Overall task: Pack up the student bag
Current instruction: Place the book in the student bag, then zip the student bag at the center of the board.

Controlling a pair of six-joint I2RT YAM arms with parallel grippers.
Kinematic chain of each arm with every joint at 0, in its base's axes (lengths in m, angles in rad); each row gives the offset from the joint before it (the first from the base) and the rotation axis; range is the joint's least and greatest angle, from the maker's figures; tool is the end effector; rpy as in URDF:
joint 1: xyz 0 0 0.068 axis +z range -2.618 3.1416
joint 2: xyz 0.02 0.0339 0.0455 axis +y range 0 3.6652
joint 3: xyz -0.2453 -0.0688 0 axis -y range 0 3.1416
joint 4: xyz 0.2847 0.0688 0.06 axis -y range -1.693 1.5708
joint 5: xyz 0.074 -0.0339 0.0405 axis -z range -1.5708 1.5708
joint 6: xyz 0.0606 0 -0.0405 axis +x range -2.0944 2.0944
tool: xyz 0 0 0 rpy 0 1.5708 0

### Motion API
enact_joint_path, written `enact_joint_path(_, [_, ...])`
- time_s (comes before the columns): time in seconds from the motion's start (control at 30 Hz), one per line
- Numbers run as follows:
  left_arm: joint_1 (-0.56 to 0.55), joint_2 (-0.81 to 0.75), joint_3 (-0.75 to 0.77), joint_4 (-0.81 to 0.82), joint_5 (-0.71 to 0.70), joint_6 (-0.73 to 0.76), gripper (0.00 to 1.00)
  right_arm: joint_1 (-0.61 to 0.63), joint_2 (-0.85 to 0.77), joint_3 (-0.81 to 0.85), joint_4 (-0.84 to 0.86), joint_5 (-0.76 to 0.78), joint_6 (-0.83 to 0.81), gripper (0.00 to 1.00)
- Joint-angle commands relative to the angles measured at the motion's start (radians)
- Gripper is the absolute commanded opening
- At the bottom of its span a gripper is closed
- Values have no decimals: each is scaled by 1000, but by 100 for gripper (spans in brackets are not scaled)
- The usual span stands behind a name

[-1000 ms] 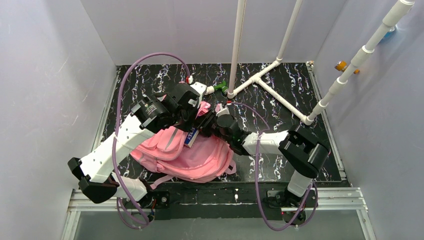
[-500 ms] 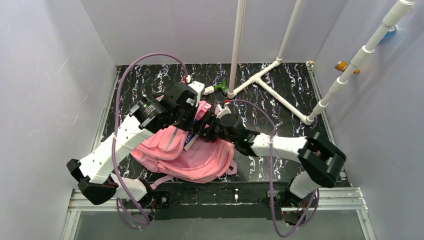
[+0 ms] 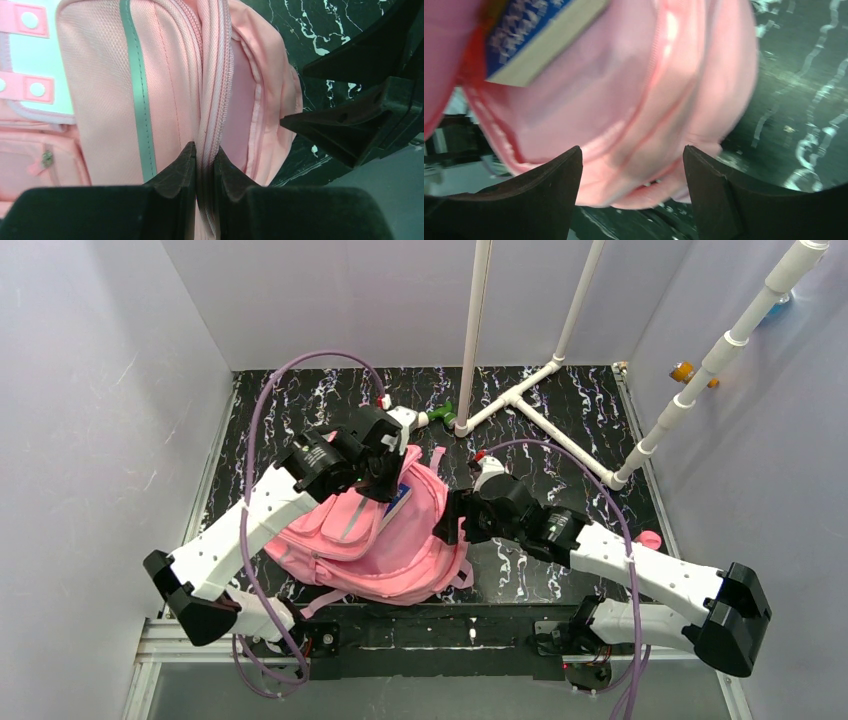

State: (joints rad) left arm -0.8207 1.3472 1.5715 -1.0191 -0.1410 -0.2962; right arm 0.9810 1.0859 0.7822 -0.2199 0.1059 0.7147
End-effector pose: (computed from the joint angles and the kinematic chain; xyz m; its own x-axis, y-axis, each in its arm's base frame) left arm 0.2269 -0.2310 0.3789 -0.6572 0.2814 -0.6992 0.4866 0.8668 -0.1085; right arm 0.1786 0.2554 0.2355 -0.7183 0.0985 -0.6887 -0.4035 0.7475 0.5277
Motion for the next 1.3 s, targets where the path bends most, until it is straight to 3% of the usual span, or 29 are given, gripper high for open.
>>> enact_joint_path(0.0, [18, 48, -51, 124, 80, -38, 0, -30, 8, 73, -256, 65, -139, 74])
enact_joint_path(0.07, [26, 70, -56, 144, 97, -52, 0, -51, -10, 27, -177, 12, -108, 69])
enact_joint_path(0.2, [43, 87, -53, 165, 105, -58, 0, -79, -9, -139, 145, -202, -12, 69])
enact_joint_path(0.3, [59, 92, -52, 166, 129, -58, 0, -82, 36, -181, 284, -226, 33, 69])
enact_joint_path(0.43, [71, 92, -70, 166, 176, -62, 0, -123, 98, -168, 318, -189, 14, 53])
enact_joint_path(0.57, [83, 97, -86, 166, 211, -64, 0, -272, 152, -161, 392, -289, 27, 37])
enact_joint_path(0.67, [88, 95, -105, 177, 221, -69, 13, -355, 215, -89, 433, -344, 7, 34])
enact_joint_path(0.83, [102, 55, -129, 211, 218, -83, 59, -428, 414, 110, 417, -472, -38, 26])
enact_joint_path(0.93, [116, 17, -117, 181, 191, -70, 76, -459, 523, 245, 303, -490, -98, 27])
enact_joint_path(1.03, [128, -44, -111, 134, 126, -49, 83, -467, 545, 360, 73, -406, -205, 37])
enact_joint_path(1.13, [139, -132, -114, 90, 42, -37, 84, -464, 476, 367, -82, -279, -275, 47])
enact_joint_path(1.27, [141, -281, -148, 90, -59, -34, 86, -410, 329, 308, -148, -209, -300, 57])
